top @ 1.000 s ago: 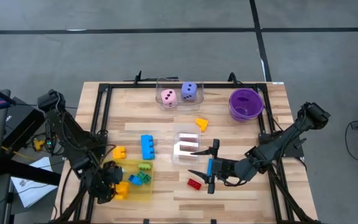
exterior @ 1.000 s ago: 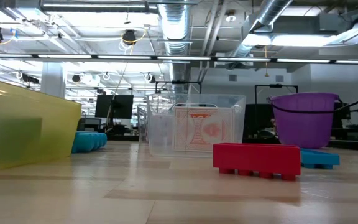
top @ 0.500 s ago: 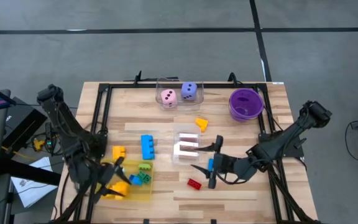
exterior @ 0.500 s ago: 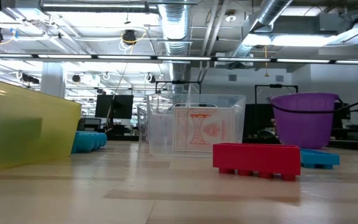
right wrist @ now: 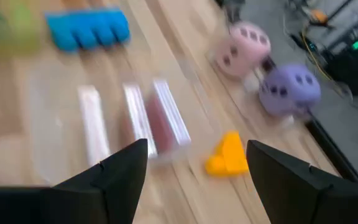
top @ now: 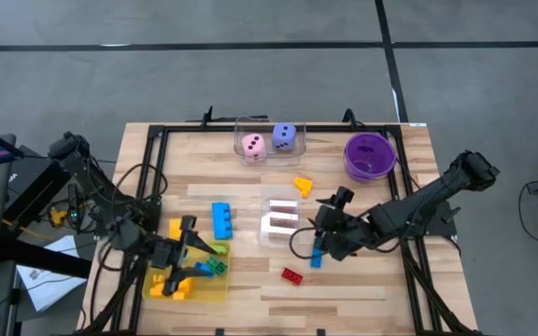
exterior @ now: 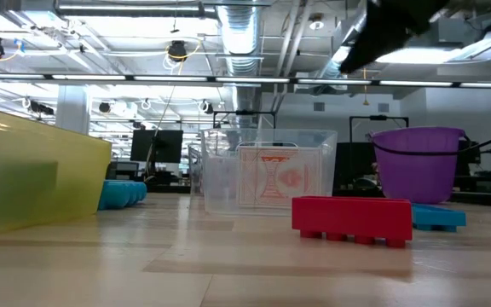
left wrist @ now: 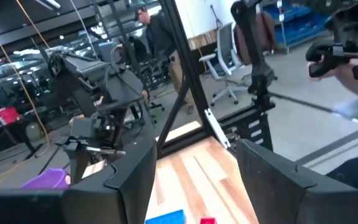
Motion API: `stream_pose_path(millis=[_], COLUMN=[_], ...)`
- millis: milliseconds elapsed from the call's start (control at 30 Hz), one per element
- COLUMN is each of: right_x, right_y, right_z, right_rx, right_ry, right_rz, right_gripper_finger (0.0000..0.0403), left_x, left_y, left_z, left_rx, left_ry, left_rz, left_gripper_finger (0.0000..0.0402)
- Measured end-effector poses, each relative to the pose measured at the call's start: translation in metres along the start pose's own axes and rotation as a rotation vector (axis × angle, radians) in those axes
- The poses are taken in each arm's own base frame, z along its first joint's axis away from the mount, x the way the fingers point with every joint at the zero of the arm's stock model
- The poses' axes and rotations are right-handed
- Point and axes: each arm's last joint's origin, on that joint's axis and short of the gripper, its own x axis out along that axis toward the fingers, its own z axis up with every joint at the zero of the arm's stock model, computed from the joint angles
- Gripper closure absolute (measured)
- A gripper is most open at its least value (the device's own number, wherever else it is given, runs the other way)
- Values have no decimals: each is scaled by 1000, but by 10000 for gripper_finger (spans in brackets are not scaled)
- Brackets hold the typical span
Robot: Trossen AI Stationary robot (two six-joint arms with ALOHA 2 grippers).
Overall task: Pick & Place Toys
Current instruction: Put the yellow game piece into the yellow bin
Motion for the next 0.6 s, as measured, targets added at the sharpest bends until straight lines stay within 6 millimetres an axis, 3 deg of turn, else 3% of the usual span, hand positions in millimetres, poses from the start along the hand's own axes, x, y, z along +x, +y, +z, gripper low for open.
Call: stream_pose_path(millis=[167, 233, 433, 600], right_x=[22, 31, 64, 96], right_y=[-12, -24, -82, -121], right_z=[-18, -15, 1, -11], right_rx=[14, 71, 371, 580], right_ry=[78, 82, 138, 200], right_rz=[-63, -97, -146, -127], right_gripper_finger=[136, 136, 136, 136], left_x=[15, 21, 29, 29], left_y=[-3, -4, 3, 4], left_z=[-13, -18, -22, -22], left_rx=[26, 38, 43, 41], left_ry=[45, 67, 61, 63], left_rz=[14, 23, 70, 74], left_gripper_finger=[176, 174, 174, 176])
